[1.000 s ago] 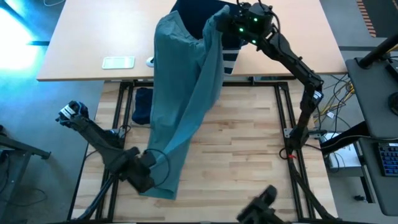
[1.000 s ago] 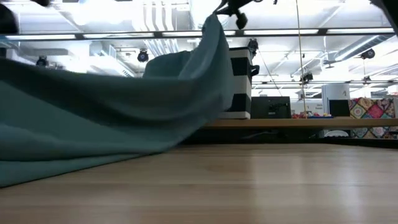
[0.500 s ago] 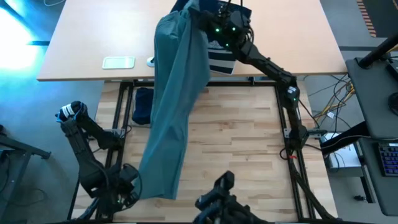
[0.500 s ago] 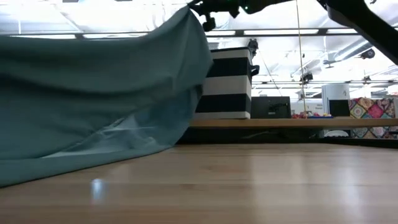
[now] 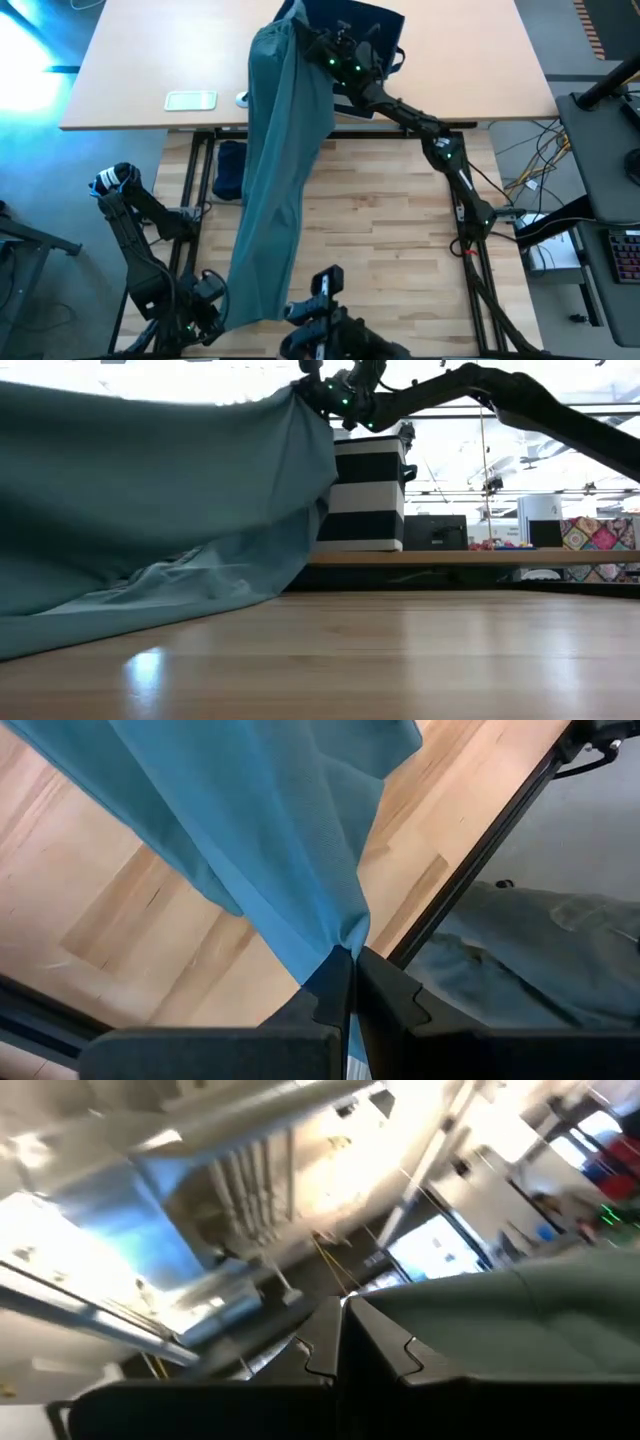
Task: Fold Laundry from Bin
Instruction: Fold the gray pants
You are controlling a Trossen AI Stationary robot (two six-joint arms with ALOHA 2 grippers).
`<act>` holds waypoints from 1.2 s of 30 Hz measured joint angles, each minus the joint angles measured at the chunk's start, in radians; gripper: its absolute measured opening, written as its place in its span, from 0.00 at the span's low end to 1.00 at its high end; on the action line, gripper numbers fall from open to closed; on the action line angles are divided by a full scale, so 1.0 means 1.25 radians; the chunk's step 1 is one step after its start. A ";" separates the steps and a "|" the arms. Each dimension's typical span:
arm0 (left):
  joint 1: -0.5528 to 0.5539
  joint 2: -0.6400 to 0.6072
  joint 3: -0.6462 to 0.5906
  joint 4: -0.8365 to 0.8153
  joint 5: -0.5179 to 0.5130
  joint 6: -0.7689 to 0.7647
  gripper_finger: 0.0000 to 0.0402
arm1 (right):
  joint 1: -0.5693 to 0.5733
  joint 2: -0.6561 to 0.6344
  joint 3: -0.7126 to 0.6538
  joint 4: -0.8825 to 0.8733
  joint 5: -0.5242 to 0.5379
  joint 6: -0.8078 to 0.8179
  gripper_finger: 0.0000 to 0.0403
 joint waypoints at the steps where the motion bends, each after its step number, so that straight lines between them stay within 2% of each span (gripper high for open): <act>1: 0.000 0.000 0.000 0.000 0.000 -0.001 0.00 | 0.004 0.002 0.000 0.018 0.000 -0.005 0.02; 4: 0.001 0.000 0.000 0.000 0.000 0.003 0.00 | 0.016 0.002 0.000 0.014 -0.001 -0.079 0.02; 8: 0.007 0.000 -0.001 0.001 -0.002 0.026 0.00 | 0.021 0.002 0.000 -0.107 0.042 -0.174 0.02; 12: 0.027 0.000 -0.001 -0.011 -0.002 0.054 0.00 | 0.022 0.002 0.000 -0.223 0.126 -0.206 0.02; 16: 0.045 0.000 -0.001 -0.038 -0.002 0.071 0.01 | 0.022 0.002 0.000 -0.281 0.136 -0.231 0.03; 19: 0.050 -0.007 -0.001 -0.038 -0.001 0.066 0.07 | 0.022 0.002 0.000 -0.313 0.098 -0.248 0.08; 22: 0.050 -0.025 0.026 -0.080 -0.008 0.048 0.17 | 0.022 -0.004 0.000 -0.370 0.080 -0.256 0.18; 25: 0.049 -0.046 0.086 -0.211 -0.072 0.024 0.29 | 0.023 -0.029 0.000 -0.470 0.080 -0.299 0.31; 30: 0.092 -0.099 0.187 -0.521 -0.217 -0.052 0.46 | 0.023 -0.114 0.001 -0.655 0.114 -0.336 0.49; 33: 0.185 -0.184 0.183 -0.476 -0.301 0.060 0.50 | 0.022 -0.173 0.001 -0.756 0.122 -0.370 0.56; 36: 0.342 -0.256 0.170 -0.439 -0.383 0.203 0.49 | 0.023 -0.239 0.001 -0.834 0.123 -0.418 0.61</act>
